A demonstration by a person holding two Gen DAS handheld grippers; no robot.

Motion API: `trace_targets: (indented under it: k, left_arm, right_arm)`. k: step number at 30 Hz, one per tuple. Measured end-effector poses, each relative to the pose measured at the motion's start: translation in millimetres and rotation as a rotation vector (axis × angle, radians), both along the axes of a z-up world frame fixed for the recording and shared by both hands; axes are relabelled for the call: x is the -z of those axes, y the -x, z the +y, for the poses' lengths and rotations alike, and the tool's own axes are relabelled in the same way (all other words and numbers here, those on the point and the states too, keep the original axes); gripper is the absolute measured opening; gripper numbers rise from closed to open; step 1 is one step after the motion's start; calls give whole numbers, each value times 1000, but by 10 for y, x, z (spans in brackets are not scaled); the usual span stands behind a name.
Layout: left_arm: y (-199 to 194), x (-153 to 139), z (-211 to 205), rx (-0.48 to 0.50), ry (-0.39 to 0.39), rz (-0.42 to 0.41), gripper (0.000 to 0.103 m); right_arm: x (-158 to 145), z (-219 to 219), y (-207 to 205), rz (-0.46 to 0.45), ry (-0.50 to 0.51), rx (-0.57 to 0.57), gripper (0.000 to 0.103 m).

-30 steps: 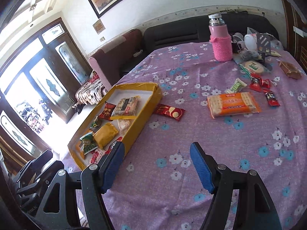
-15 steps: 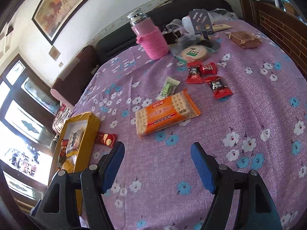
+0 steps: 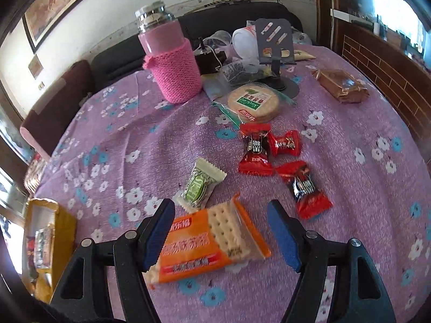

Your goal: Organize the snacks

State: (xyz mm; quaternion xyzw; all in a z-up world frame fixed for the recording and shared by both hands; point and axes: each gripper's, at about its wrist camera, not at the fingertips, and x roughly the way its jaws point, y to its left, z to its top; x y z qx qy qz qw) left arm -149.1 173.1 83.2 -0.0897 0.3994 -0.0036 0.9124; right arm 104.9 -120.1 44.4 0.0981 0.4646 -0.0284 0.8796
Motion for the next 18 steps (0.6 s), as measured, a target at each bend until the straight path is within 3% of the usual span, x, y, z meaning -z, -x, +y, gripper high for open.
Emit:
trace_targets:
  k: [4, 8, 13, 15, 17, 18]
  left_arm:
    - [-31, 27, 24, -1, 0, 6, 74]
    - [-75, 62, 48, -3, 10, 17, 74]
    - [-133, 99, 7, 14, 28, 22, 74]
    - [-145, 124, -21, 24, 31, 27, 74]
    - [-160, 144, -53, 35, 38, 33, 74]
    - [-166, 150, -73, 41, 40, 37, 74]
  right_arm:
    - [164, 187, -182, 69, 81, -76, 70]
    - [175, 368, -5, 137, 141, -162, 71]
    - [153, 568, 493, 237, 84, -331, 72]
    - [103, 669, 644, 278, -27, -446, 71]
    - [16, 744, 735, 262, -123, -518, 70]
    - [-46, 791, 743, 223, -121, -525, 72]
